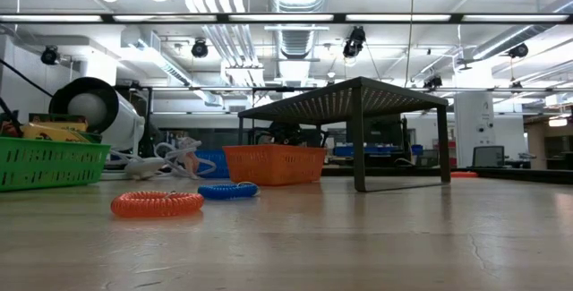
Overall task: Pick & Place Office Desk Supplies
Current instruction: Put the orange spring rubber band into the blue bin
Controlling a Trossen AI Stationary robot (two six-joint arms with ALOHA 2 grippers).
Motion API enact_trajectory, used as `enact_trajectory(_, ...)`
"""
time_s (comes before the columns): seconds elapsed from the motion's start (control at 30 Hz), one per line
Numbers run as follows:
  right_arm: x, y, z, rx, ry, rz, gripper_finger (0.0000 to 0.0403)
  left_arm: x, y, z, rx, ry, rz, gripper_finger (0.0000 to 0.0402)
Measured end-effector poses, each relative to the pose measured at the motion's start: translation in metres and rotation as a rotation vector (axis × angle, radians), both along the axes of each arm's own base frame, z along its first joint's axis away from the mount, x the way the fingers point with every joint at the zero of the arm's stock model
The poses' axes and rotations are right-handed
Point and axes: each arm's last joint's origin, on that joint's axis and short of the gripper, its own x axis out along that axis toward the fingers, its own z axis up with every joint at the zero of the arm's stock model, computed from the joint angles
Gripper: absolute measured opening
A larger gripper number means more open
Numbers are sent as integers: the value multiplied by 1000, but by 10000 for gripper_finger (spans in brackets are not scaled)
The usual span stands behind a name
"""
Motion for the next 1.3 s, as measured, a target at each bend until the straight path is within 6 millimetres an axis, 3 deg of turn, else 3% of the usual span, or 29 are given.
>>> enact_trajectory(0.6, 0, 0, 0, 4, -3, -2, 8, 0, 0, 0, -8, 5, 2, 74)
enact_trajectory(0.8, 0, 0, 0, 106, -67, -57, 8, -1, 0, -4, 6, 39, 2, 74)
enact_trajectory(1.3, 0, 0, 0, 26, -10, -9, 8, -1, 0, -5, 12, 48, 1, 74)
